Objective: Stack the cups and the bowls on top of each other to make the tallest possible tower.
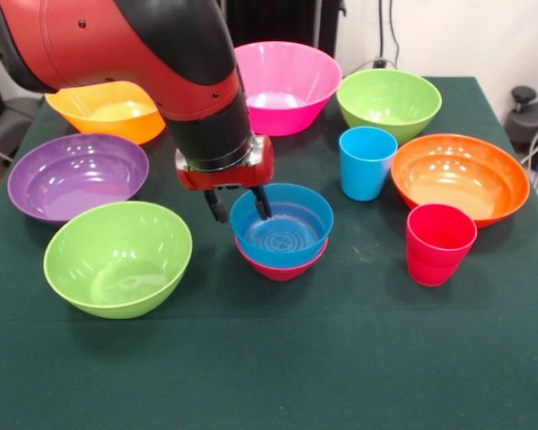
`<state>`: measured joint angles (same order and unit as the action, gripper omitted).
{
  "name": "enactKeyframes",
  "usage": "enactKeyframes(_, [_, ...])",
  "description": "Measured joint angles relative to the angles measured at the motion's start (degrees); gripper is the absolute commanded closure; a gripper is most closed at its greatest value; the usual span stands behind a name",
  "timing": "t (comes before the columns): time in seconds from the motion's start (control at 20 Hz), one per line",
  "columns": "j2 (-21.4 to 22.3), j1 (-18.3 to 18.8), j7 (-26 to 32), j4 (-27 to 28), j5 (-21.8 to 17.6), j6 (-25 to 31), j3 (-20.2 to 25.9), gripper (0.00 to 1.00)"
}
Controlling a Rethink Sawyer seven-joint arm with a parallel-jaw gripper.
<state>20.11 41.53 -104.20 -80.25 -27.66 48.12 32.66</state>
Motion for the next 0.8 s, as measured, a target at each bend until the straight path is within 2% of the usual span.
enactKeyframes(0.8, [5.88,2.00,0.00,-2.68,-1.21,-2.08,1.93,0.00])
